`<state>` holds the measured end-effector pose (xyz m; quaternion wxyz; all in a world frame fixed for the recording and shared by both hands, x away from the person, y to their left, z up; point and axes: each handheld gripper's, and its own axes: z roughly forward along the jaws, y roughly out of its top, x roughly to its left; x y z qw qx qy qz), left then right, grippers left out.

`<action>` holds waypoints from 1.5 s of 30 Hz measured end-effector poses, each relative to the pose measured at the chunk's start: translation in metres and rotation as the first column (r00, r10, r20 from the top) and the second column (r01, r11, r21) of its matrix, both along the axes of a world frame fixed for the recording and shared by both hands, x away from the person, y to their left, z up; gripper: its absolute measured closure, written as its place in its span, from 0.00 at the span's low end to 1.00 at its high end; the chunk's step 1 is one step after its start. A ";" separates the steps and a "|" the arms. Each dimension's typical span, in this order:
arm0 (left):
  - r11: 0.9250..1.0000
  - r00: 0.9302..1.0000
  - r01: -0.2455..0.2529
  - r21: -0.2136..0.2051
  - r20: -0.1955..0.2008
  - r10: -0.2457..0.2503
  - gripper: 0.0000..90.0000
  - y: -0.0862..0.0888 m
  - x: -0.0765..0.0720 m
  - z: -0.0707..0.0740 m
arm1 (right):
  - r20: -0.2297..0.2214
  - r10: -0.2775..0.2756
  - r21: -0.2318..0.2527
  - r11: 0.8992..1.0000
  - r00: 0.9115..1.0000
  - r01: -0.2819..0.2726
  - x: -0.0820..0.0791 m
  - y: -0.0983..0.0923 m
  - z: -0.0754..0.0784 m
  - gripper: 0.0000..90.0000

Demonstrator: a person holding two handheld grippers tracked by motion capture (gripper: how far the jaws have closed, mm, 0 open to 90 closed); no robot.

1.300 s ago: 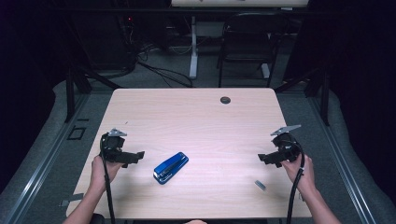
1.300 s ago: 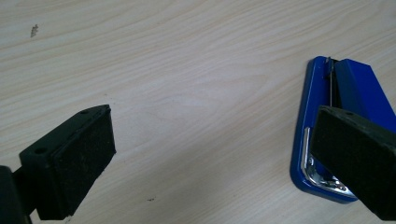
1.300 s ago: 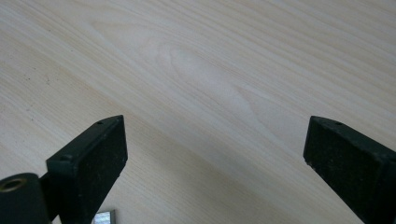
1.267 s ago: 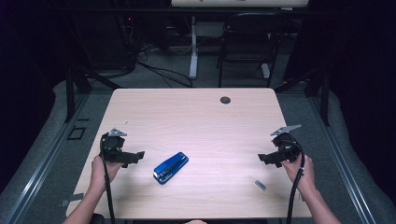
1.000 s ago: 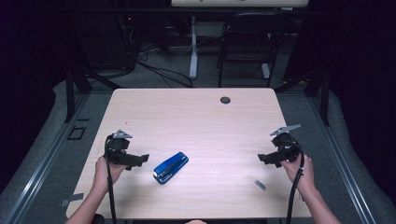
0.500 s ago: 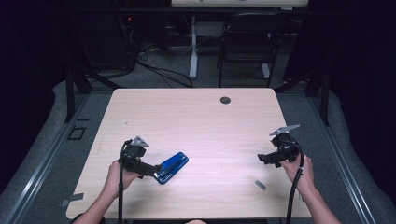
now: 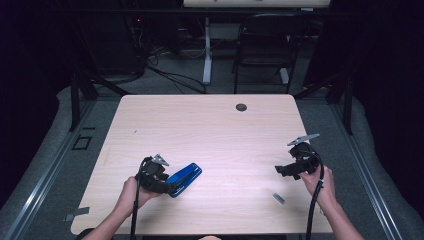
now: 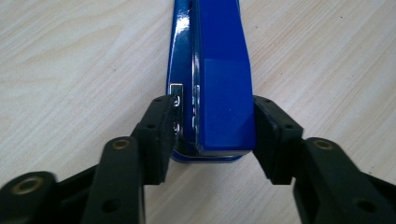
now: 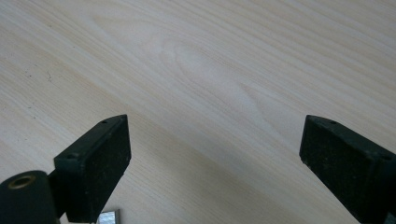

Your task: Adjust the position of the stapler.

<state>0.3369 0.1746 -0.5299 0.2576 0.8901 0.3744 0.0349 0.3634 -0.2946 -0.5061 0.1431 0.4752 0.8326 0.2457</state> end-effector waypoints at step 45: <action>0.985 0.992 -0.117 -0.126 0.019 0.121 0.61 0.015 -0.001 0.016 | -0.030 0.017 -0.003 1.000 0.999 -0.017 0.000 0.007 -0.002 0.13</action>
